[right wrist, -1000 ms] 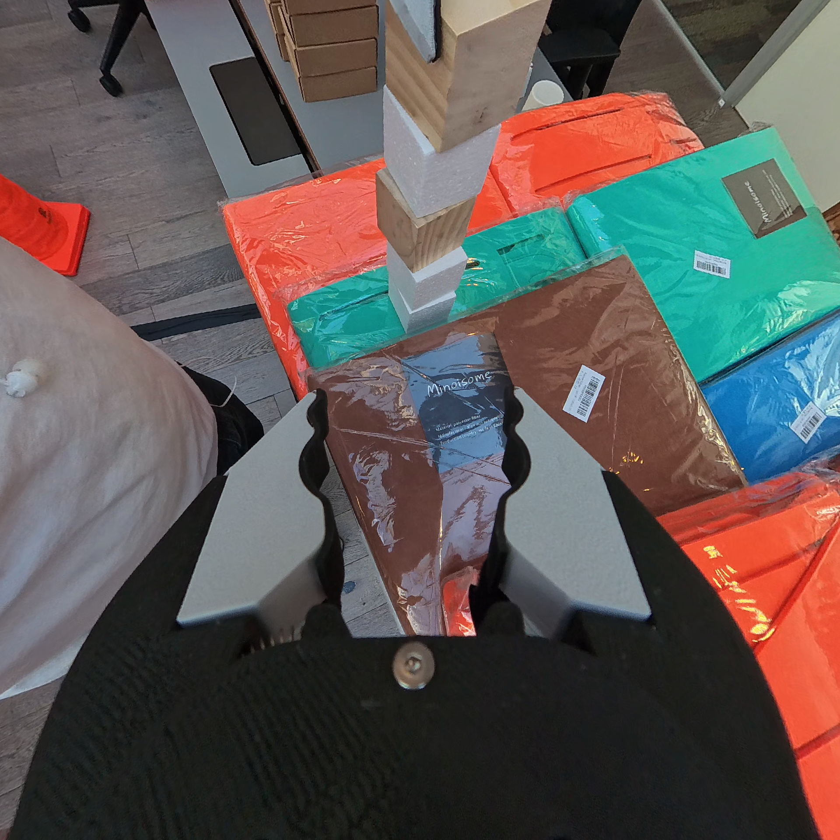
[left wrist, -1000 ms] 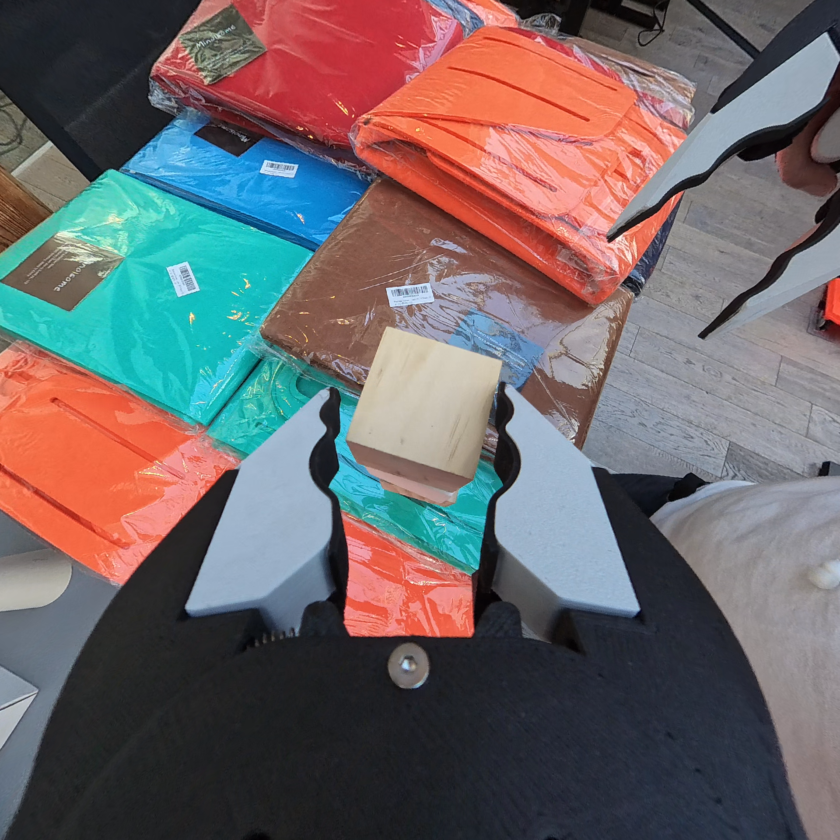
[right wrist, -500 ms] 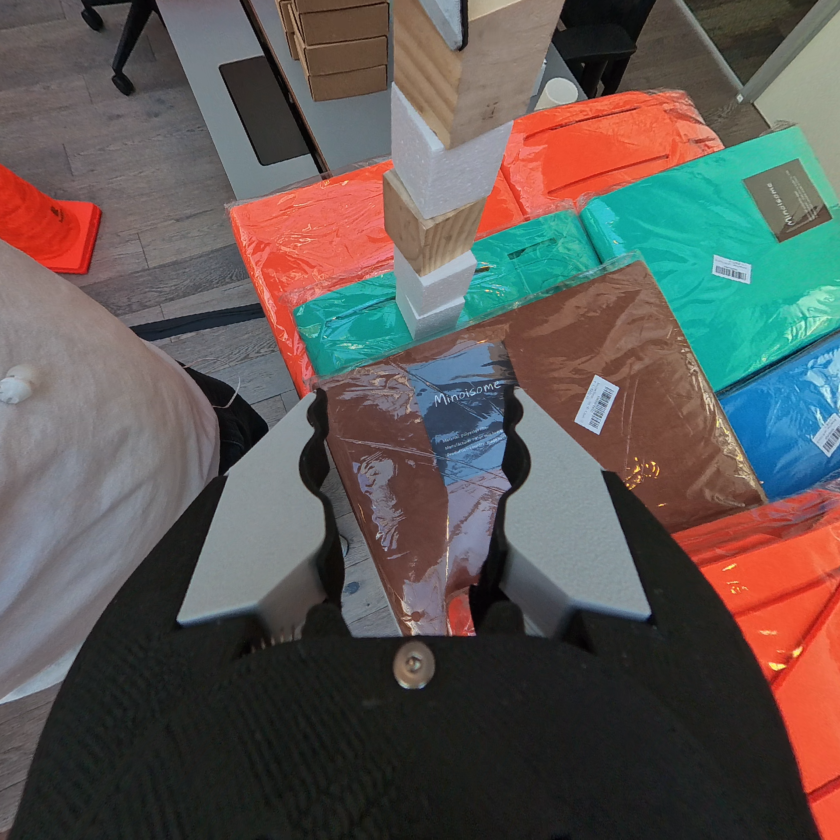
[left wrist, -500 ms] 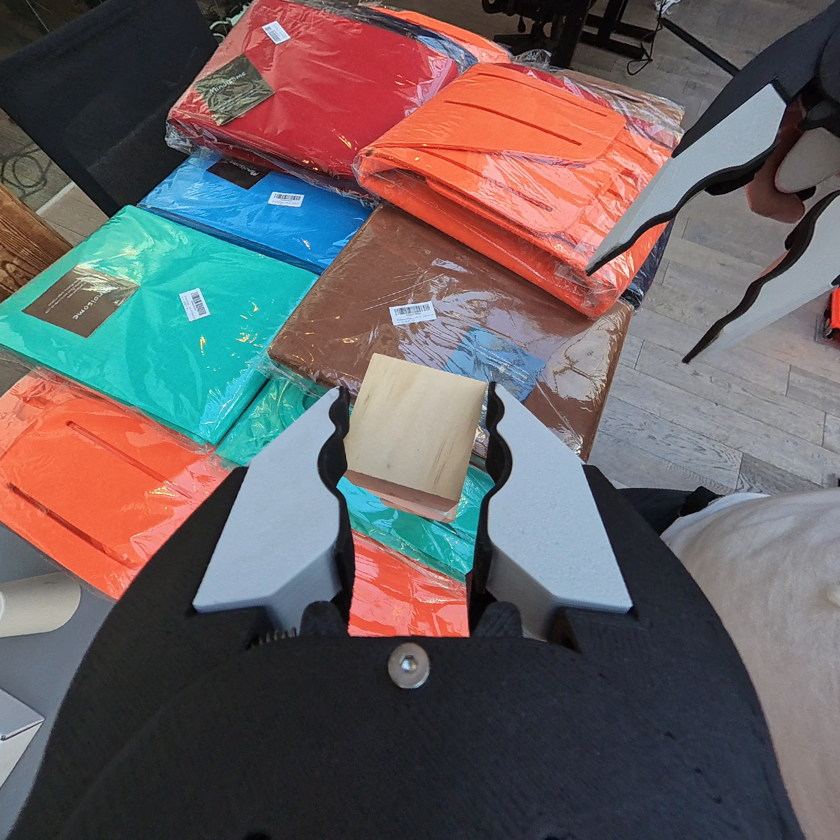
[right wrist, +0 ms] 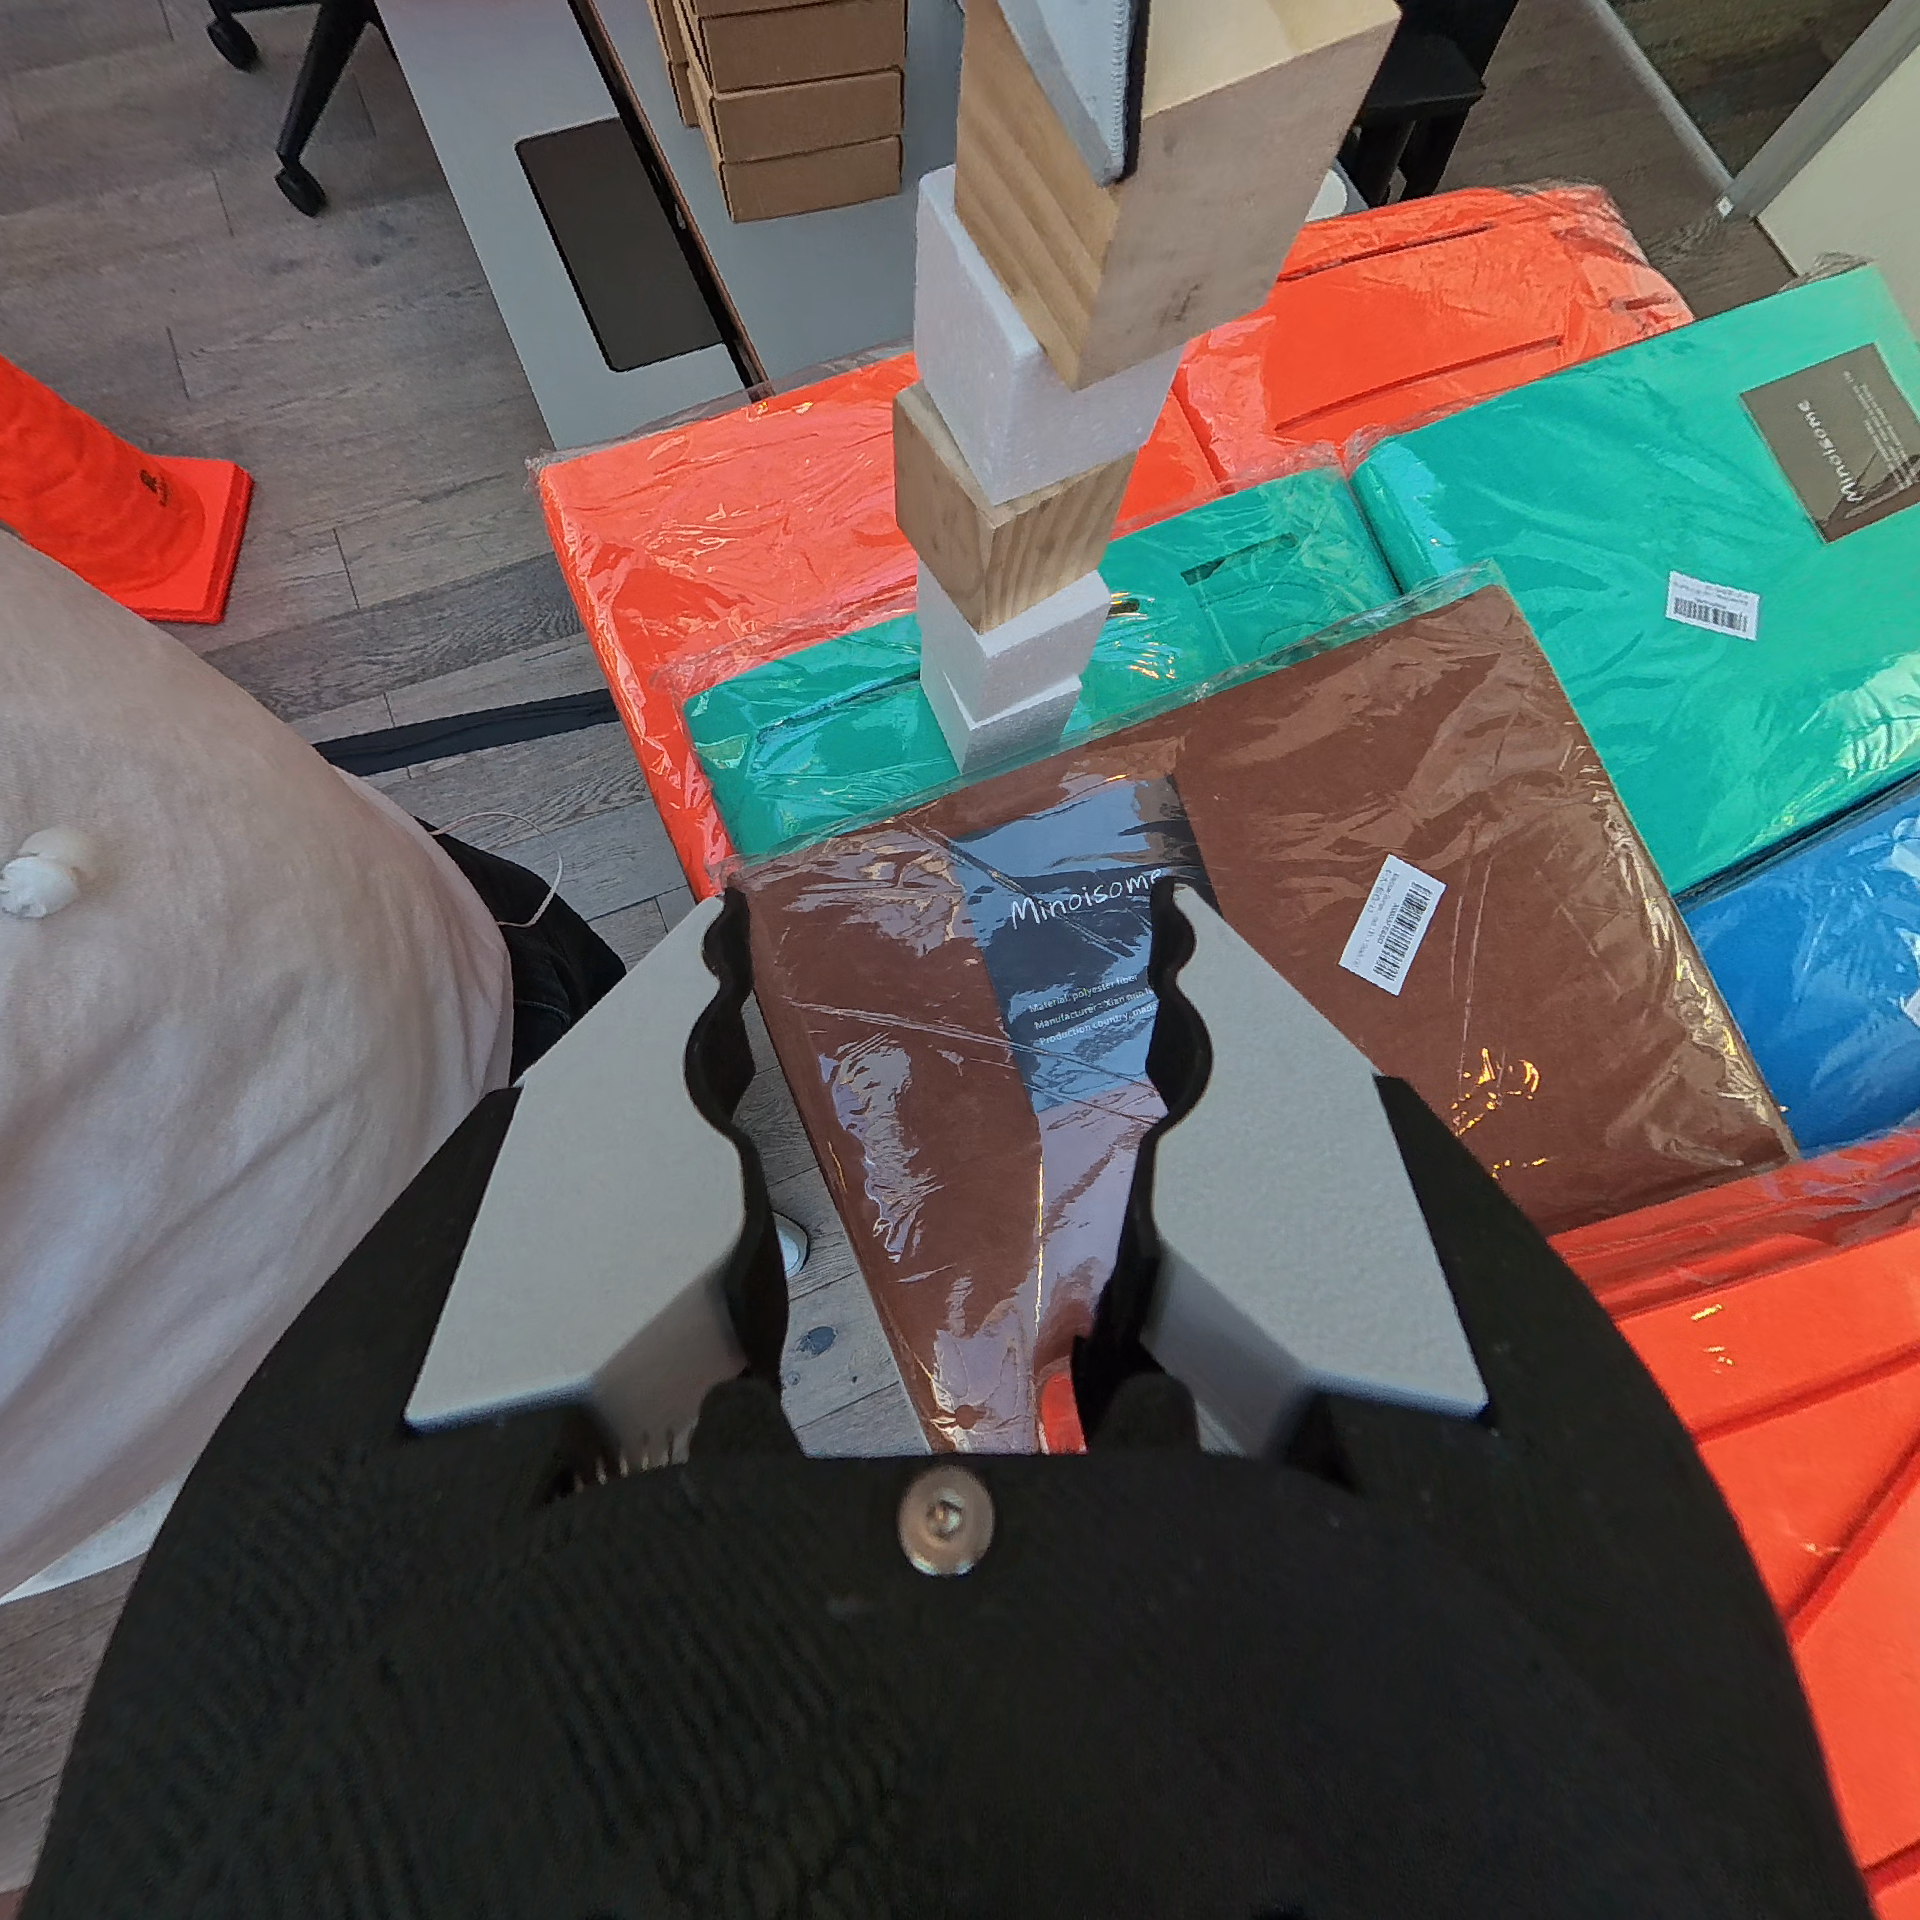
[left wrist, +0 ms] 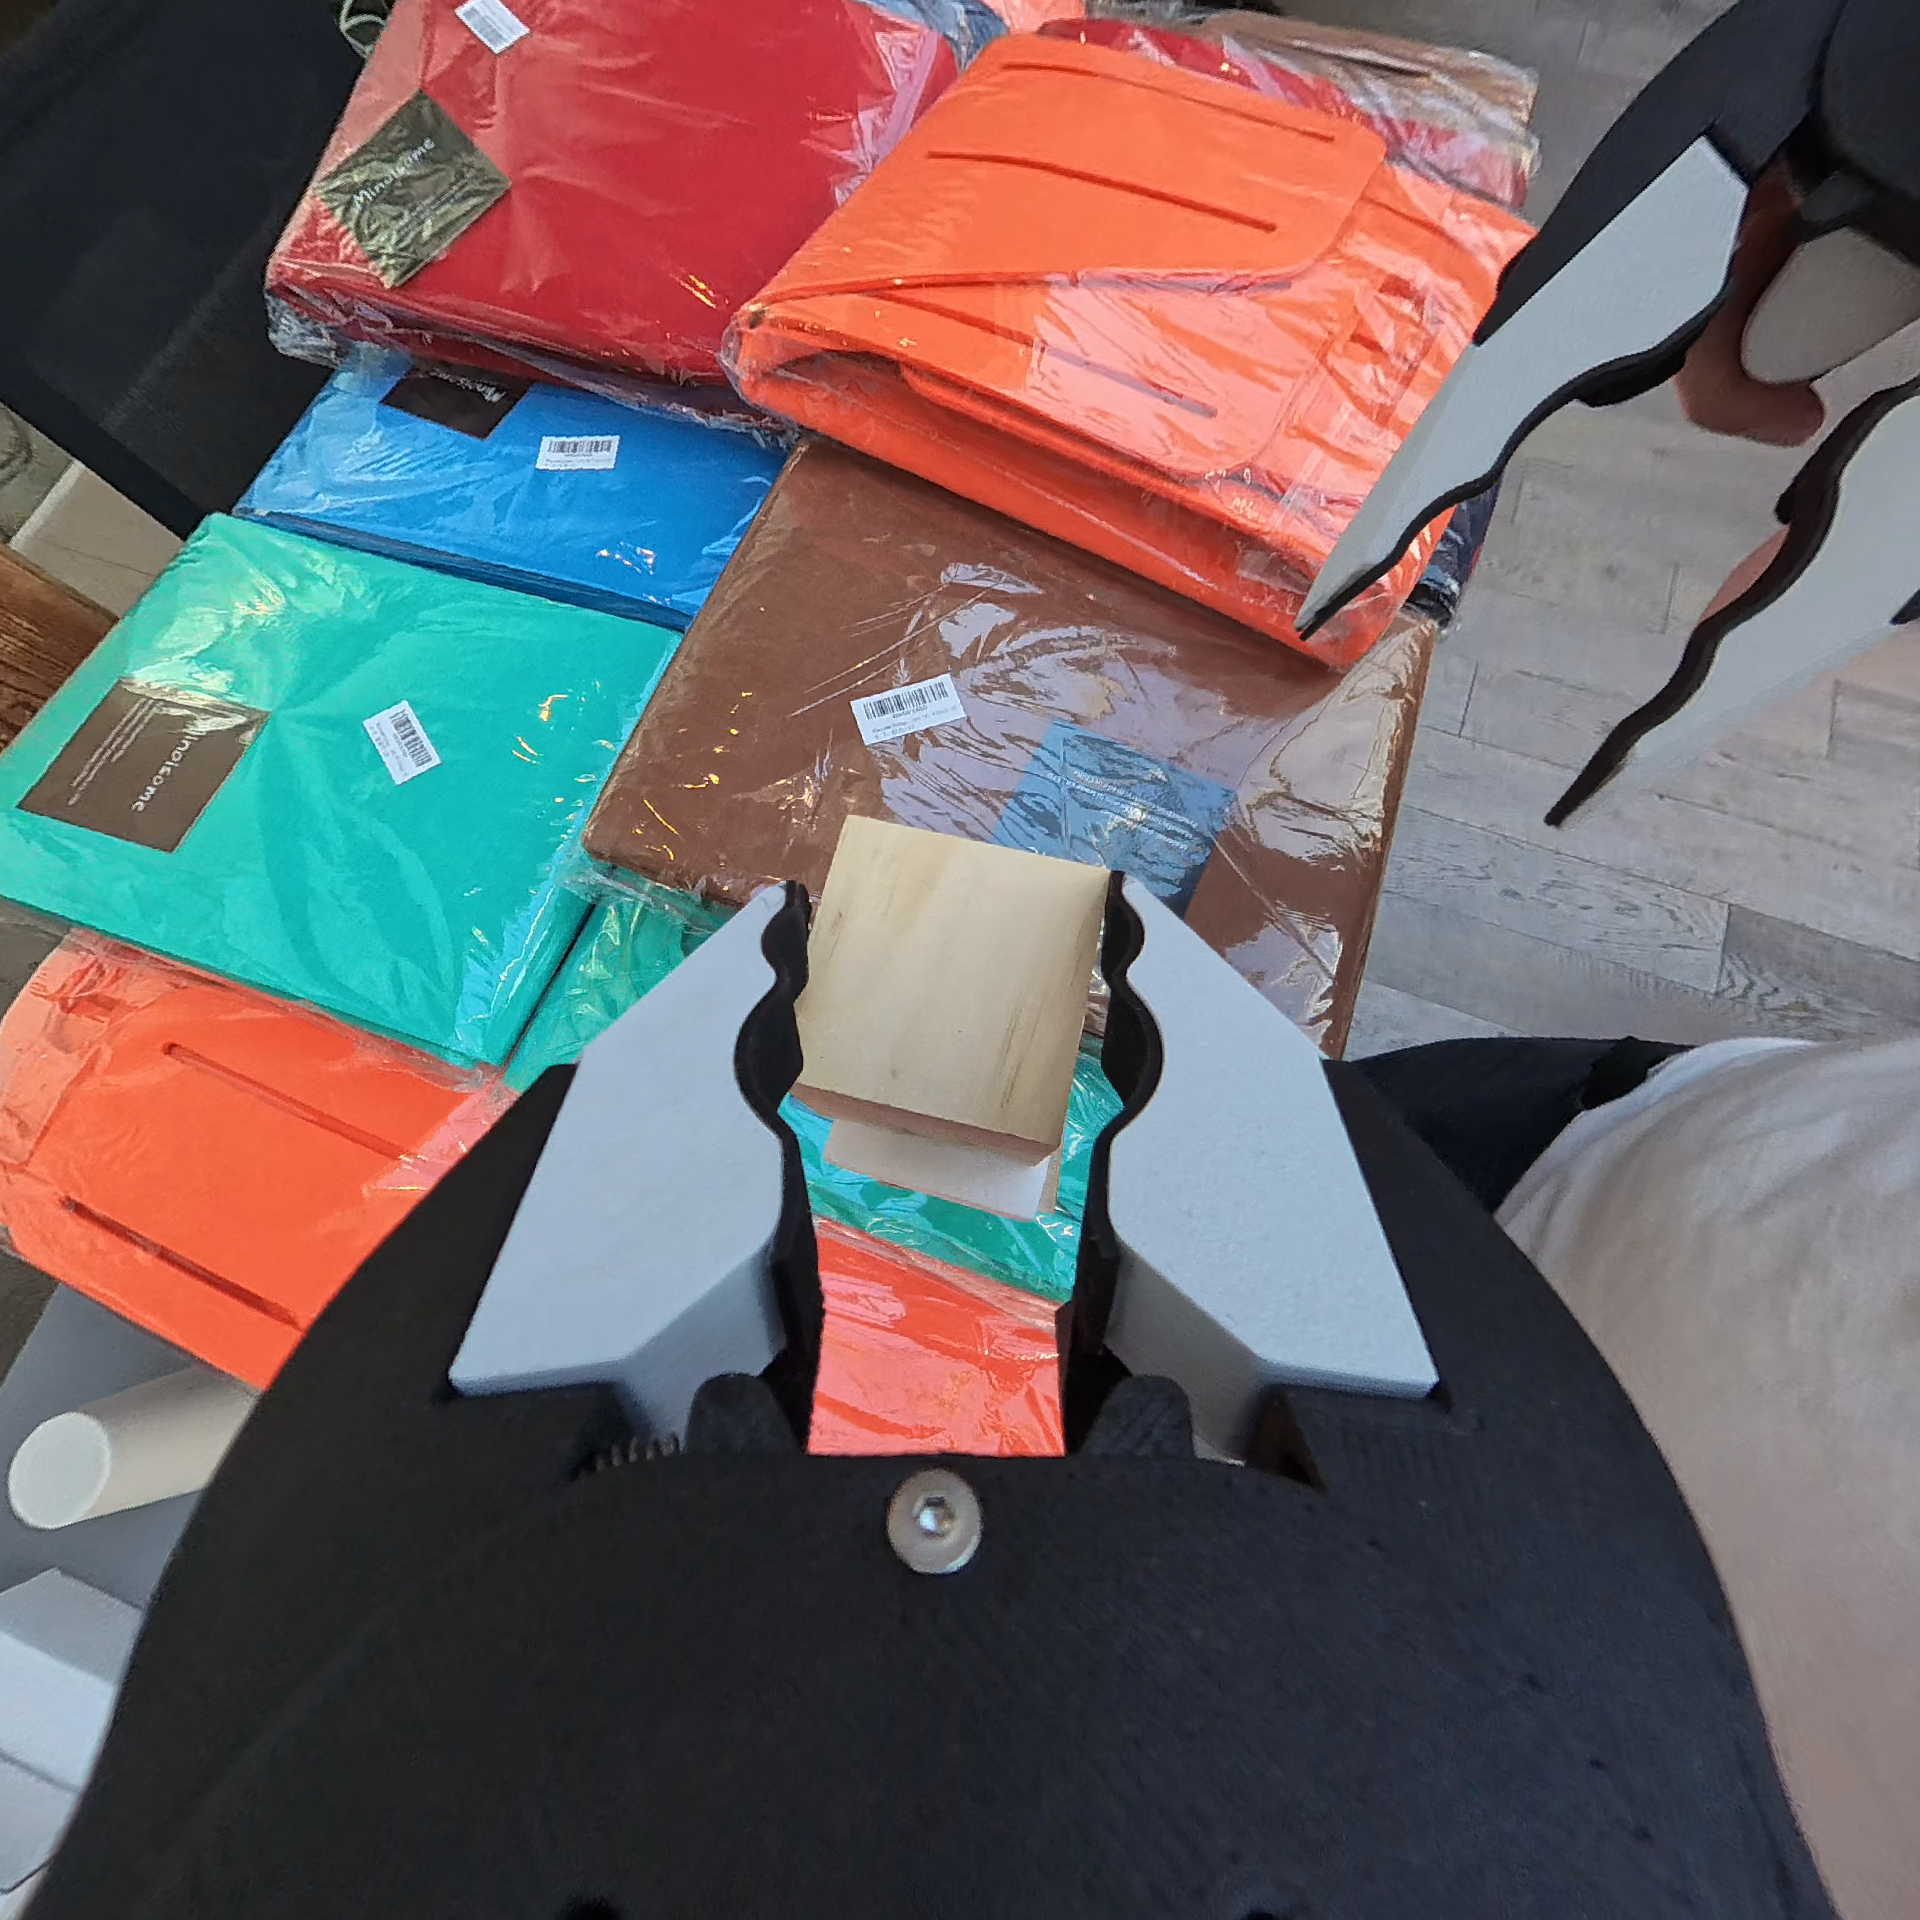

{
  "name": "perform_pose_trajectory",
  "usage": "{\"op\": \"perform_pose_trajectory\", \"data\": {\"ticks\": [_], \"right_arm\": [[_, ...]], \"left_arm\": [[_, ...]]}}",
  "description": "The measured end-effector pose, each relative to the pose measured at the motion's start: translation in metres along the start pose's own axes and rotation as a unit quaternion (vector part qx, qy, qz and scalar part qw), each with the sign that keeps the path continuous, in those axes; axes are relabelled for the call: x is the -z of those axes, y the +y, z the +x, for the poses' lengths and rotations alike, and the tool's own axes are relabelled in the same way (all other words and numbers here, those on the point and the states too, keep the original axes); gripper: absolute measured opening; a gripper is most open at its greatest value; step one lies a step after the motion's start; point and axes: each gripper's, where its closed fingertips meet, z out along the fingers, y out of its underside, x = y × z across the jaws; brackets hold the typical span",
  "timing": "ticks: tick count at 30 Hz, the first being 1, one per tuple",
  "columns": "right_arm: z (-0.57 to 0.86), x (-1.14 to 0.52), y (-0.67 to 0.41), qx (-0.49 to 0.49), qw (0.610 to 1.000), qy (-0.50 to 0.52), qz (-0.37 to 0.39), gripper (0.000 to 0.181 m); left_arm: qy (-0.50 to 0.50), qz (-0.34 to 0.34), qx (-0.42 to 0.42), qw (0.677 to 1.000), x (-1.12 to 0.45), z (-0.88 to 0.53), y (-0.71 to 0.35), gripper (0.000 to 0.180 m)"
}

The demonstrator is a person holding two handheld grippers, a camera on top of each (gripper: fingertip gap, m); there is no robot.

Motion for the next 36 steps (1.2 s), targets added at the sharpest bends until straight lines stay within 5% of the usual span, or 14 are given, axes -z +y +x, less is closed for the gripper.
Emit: {"op": "perform_pose_trajectory", "data": {"ticks": [22,36], "right_arm": [[-0.0042,-0.0018,0.0012,0.004,1.000,-0.001,-0.001,0.075],[-0.0059,-0.0022,0.0025,0.002,1.000,-0.001,-0.002,0.074]], "left_arm": [[0.007,0.004,0.032,0.999,-0.0050,-0.0044,0.0072,0.077],[0.005,0.022,0.040,0.999,-0.0023,-0.0077,0.0035,0.076]]}}
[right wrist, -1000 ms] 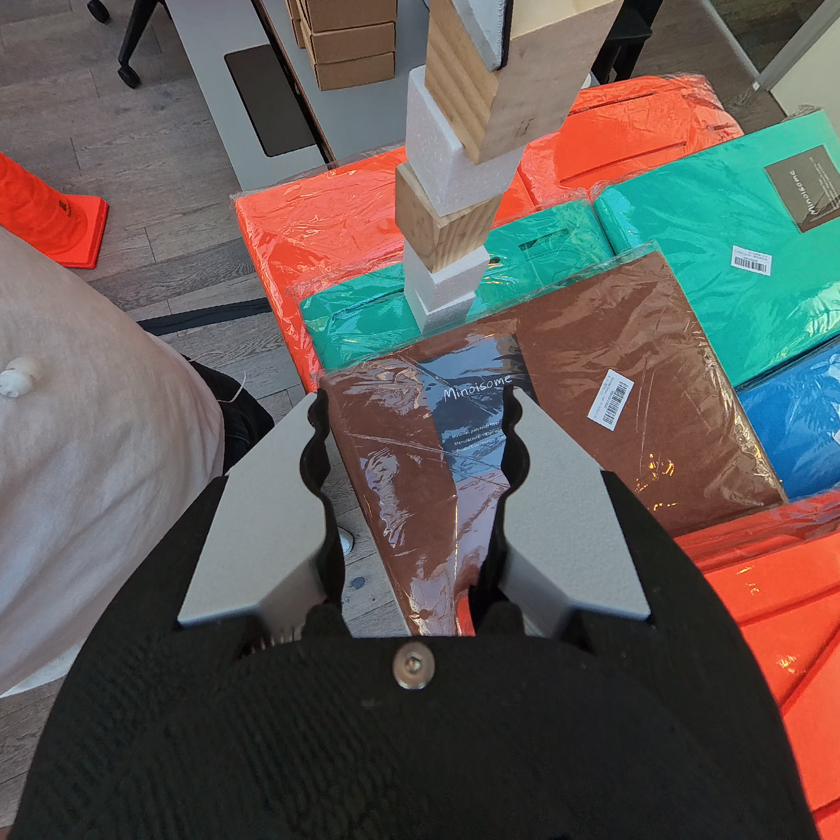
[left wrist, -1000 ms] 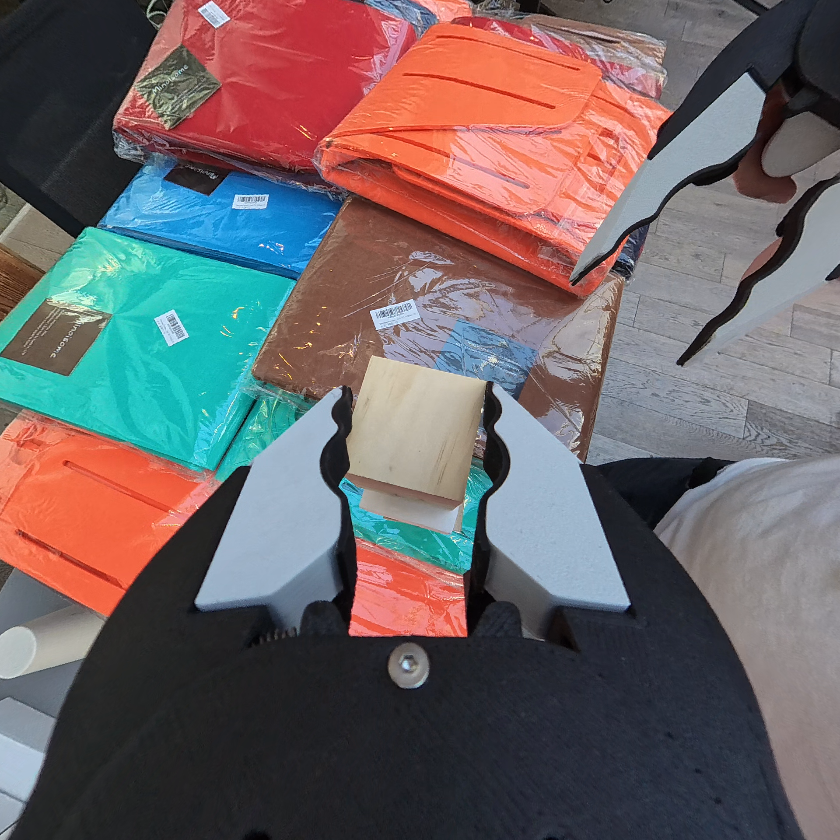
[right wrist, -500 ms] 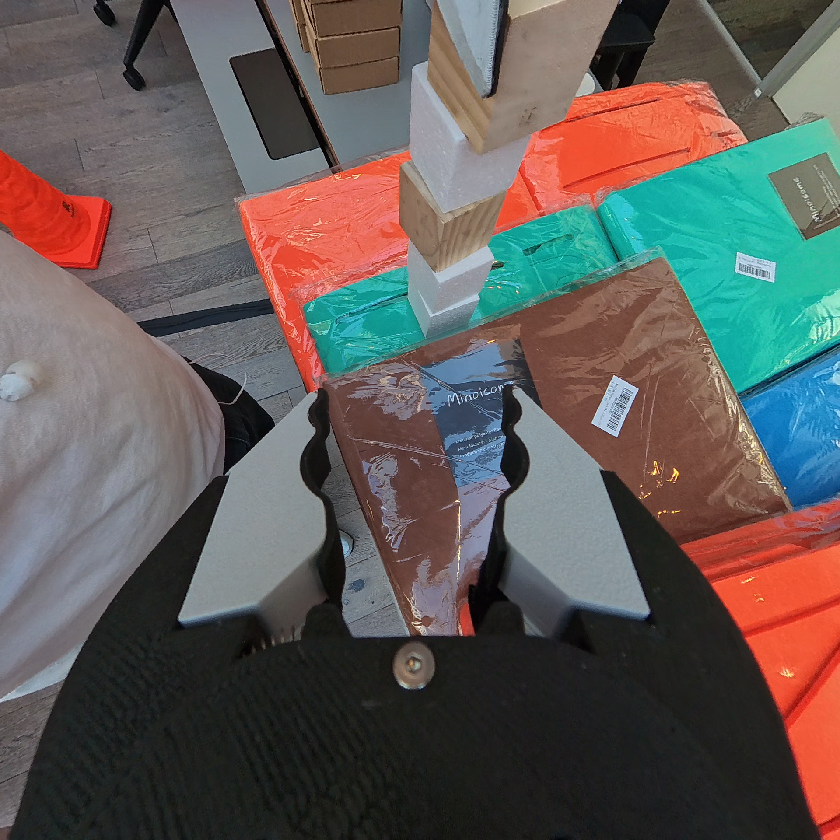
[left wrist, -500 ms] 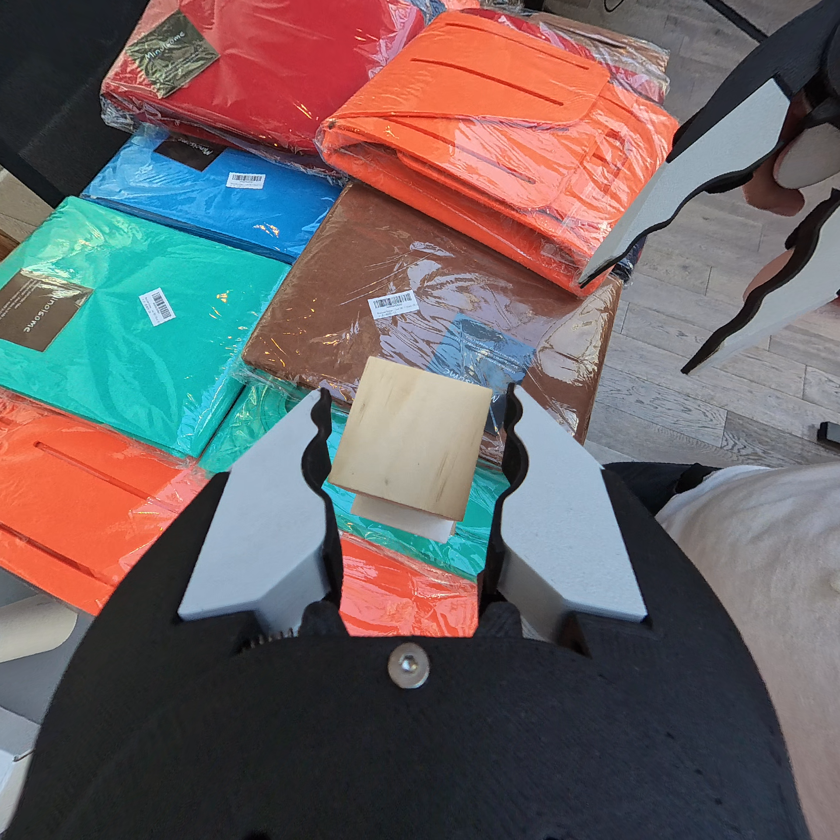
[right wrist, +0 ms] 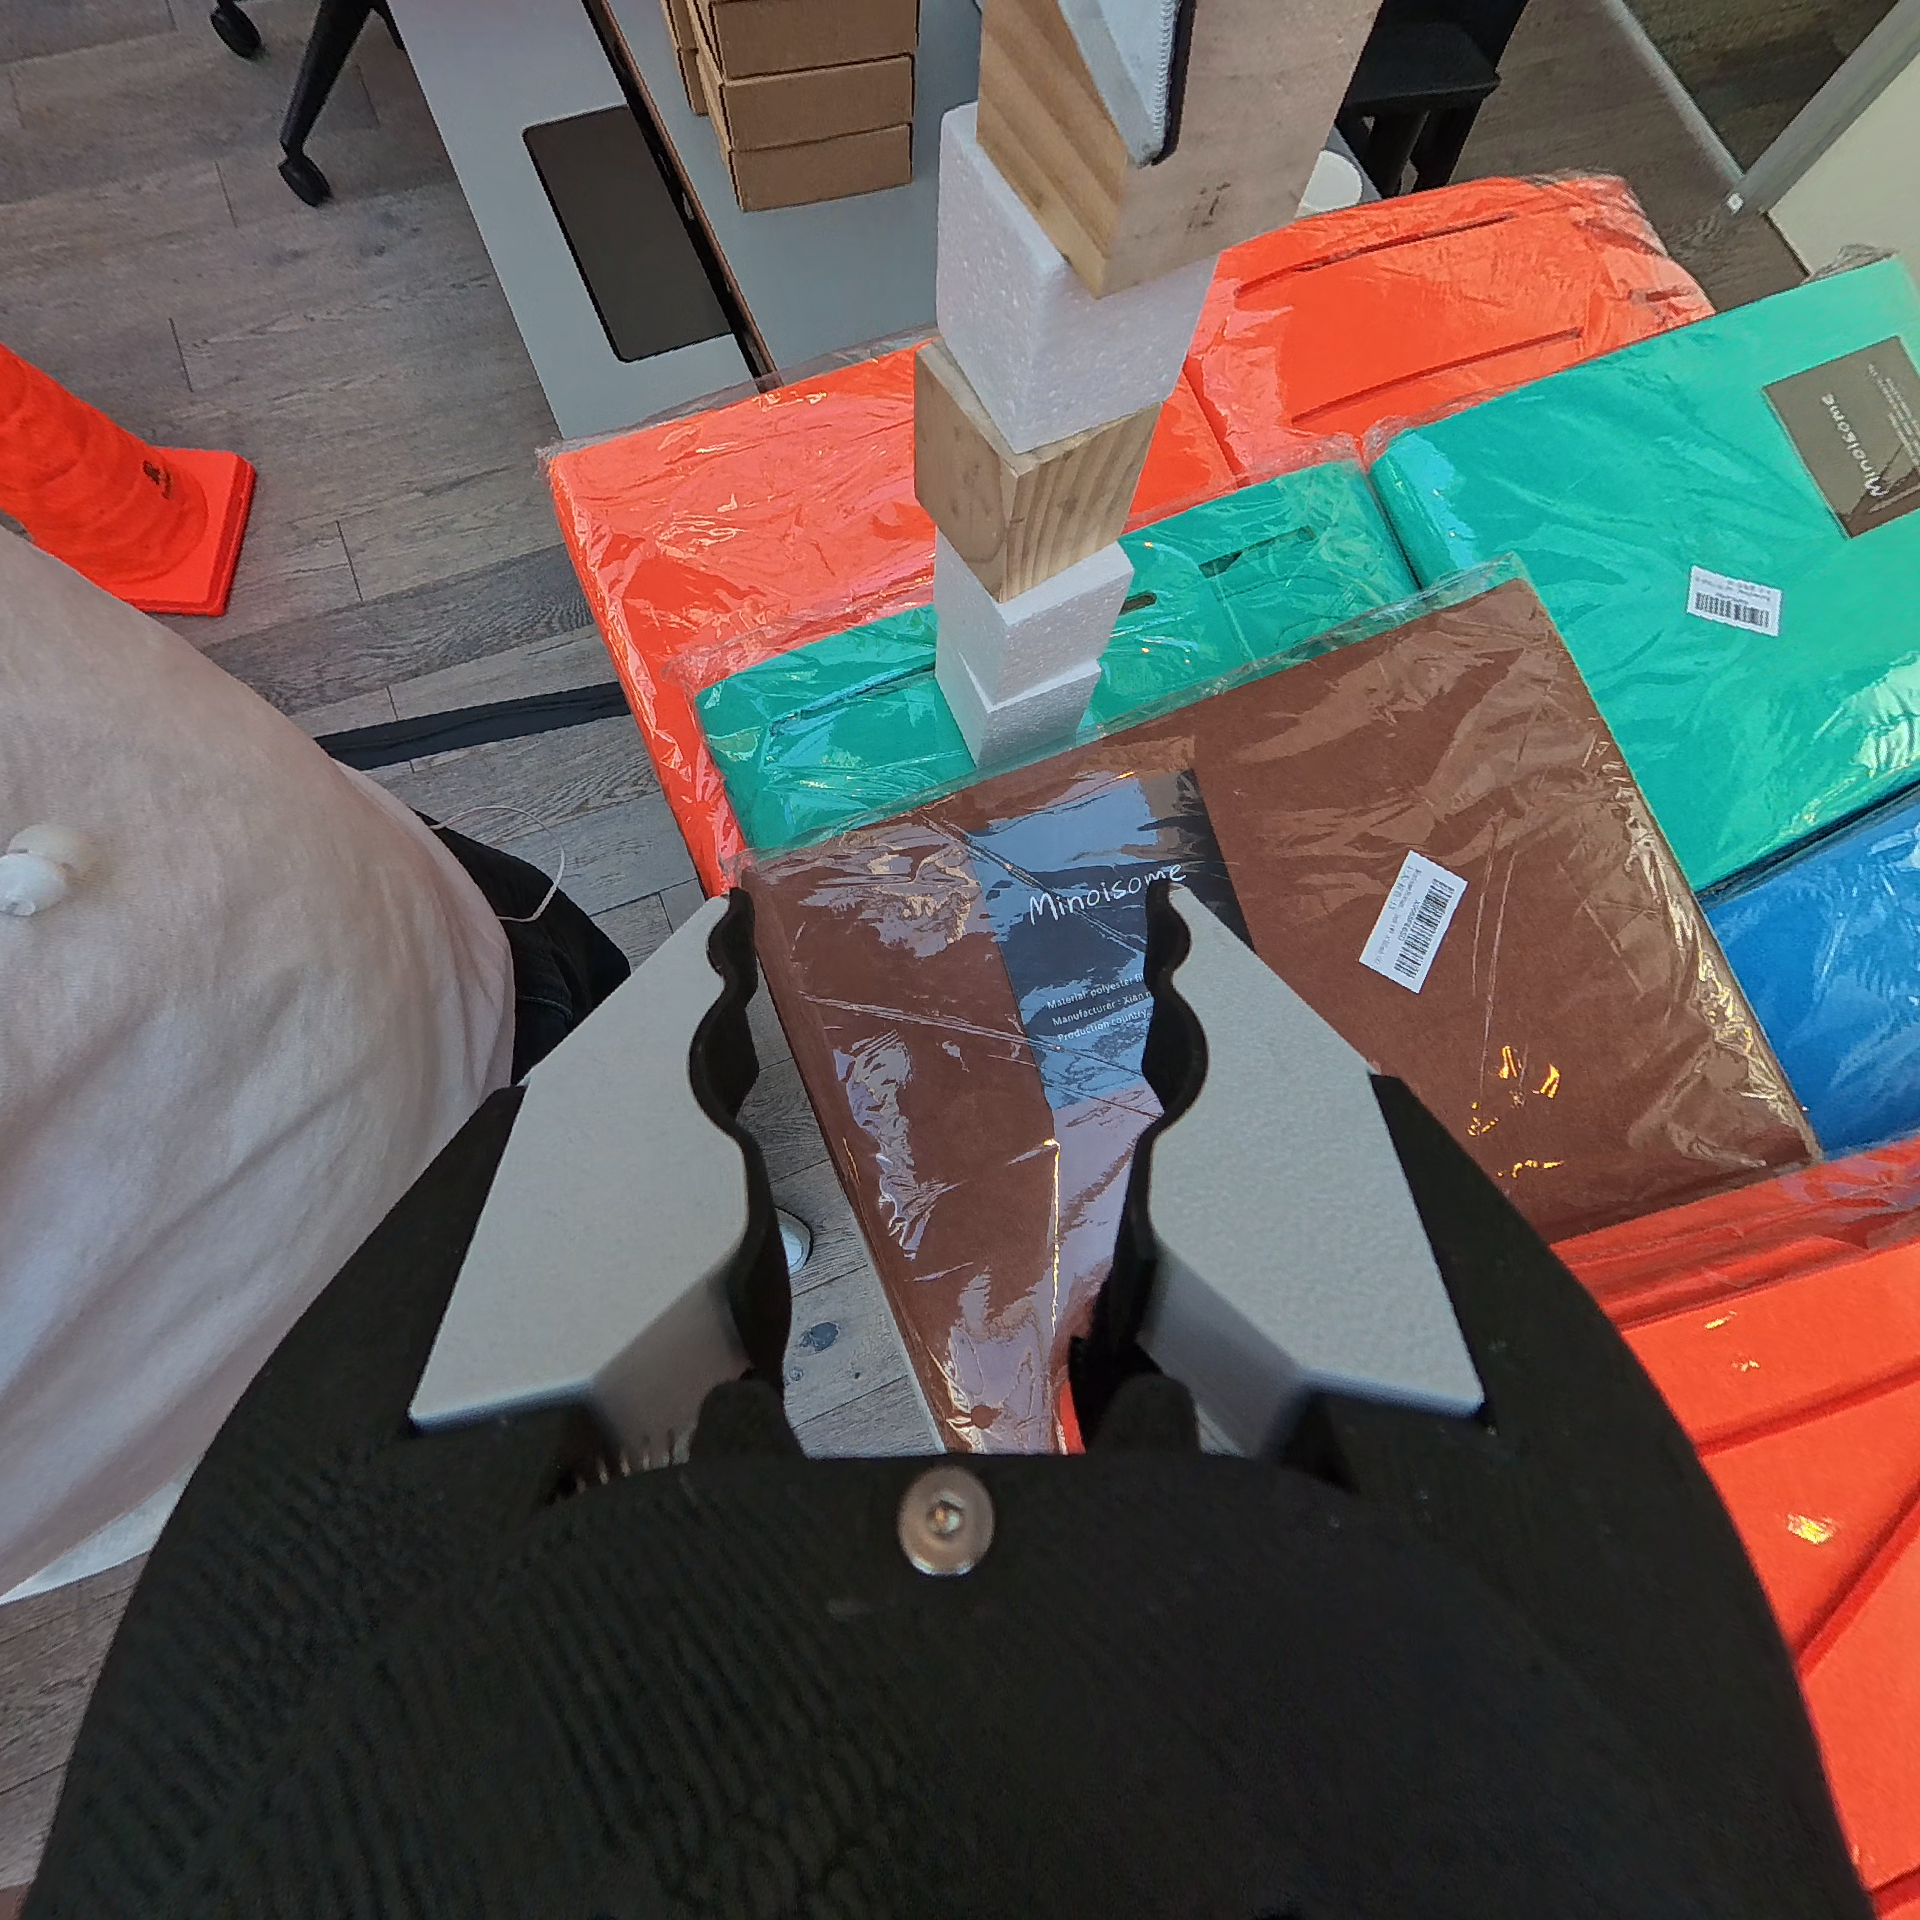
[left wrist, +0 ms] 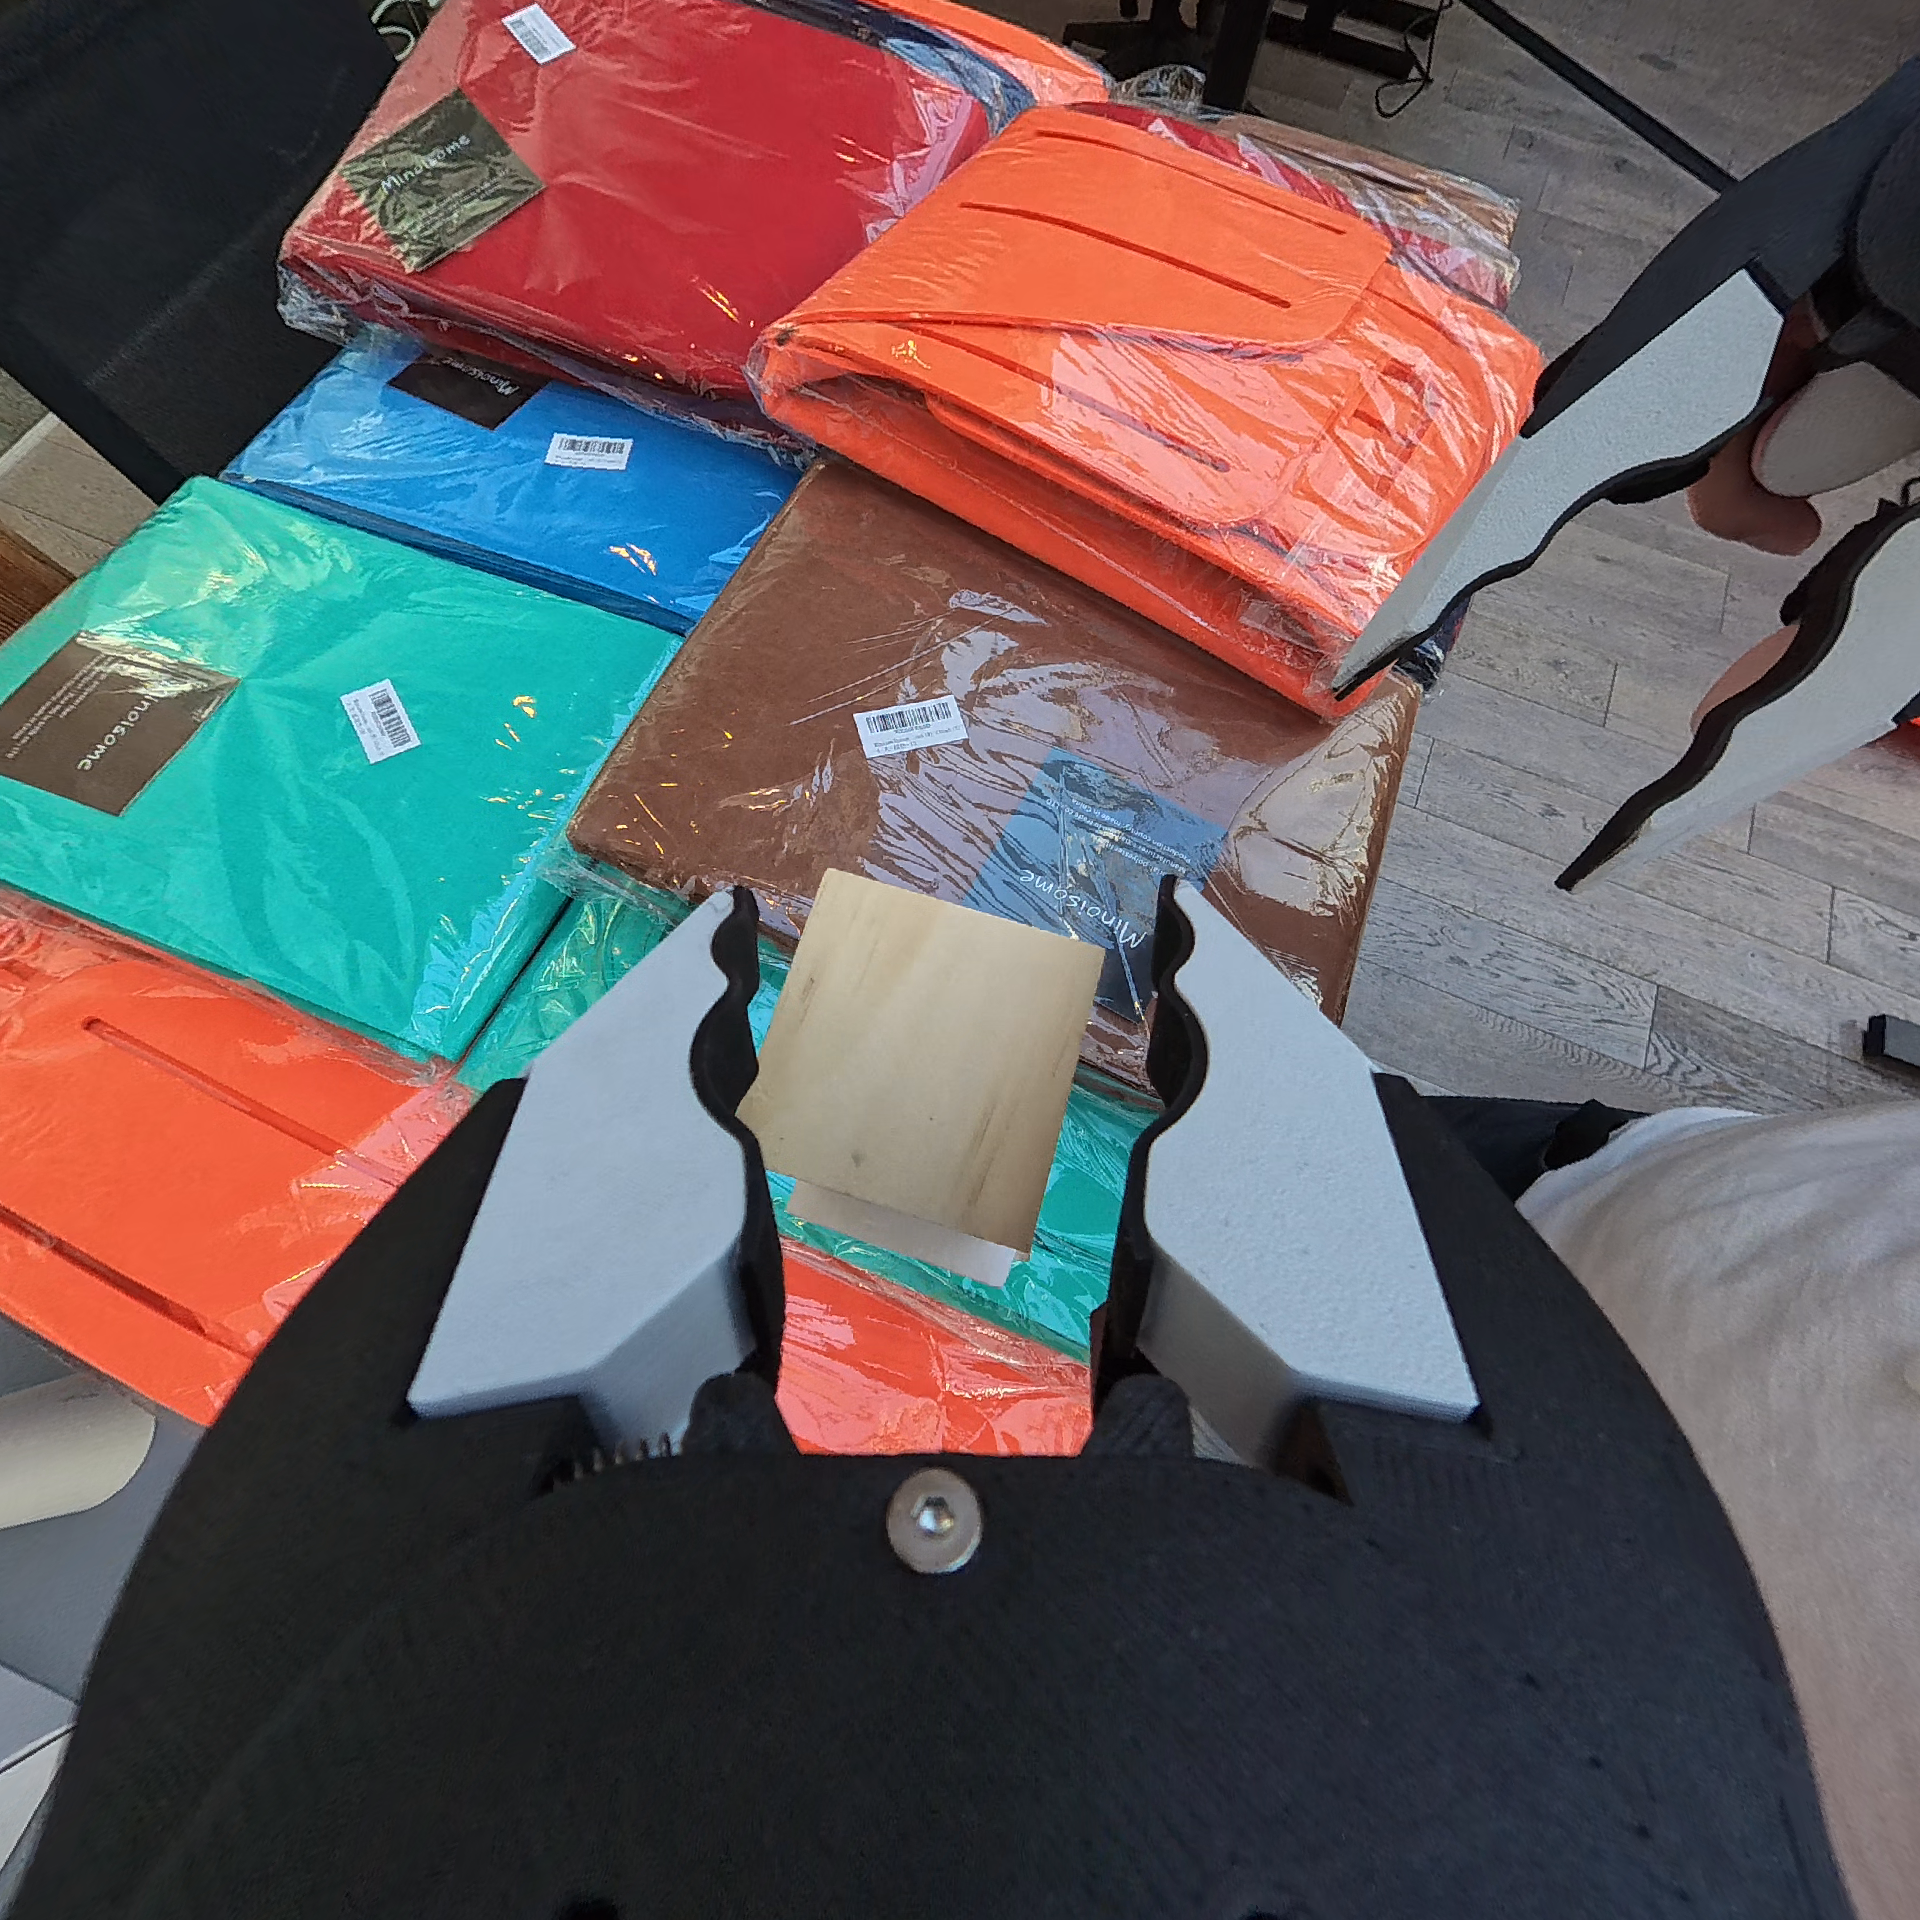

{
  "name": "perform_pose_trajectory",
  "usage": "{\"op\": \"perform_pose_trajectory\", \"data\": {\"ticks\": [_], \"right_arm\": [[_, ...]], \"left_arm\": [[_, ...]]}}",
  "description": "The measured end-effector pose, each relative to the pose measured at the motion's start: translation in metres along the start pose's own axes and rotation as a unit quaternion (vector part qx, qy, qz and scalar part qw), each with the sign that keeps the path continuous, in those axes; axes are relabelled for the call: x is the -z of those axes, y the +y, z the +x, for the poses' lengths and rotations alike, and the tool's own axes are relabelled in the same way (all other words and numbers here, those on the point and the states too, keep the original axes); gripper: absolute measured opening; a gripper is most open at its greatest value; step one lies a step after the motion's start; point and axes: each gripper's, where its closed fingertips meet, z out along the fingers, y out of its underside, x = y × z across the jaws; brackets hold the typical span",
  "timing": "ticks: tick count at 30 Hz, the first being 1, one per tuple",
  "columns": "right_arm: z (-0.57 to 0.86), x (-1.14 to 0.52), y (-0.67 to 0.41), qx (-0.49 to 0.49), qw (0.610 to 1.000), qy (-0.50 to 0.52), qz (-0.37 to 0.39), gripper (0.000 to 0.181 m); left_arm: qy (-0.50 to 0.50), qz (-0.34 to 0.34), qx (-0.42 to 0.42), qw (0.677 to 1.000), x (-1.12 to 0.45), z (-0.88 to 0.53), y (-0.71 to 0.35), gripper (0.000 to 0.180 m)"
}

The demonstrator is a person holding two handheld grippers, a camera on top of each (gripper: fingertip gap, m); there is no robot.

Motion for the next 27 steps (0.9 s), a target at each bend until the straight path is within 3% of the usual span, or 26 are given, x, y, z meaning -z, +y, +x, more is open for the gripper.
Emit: {"op": "perform_pose_trajectory", "data": {"ticks": [13,27], "right_arm": [[0.000,-0.005,0.000,0.002,1.000,-0.002,-0.005,0.074],[-0.001,-0.006,-0.002,0.008,1.000,-0.008,-0.004,0.074]], "left_arm": [[0.008,0.004,-0.003,1.000,-0.009,0.008,0.000,0.075],[0.028,0.045,0.015,0.998,-0.003,0.012,-0.006,0.060]]}}
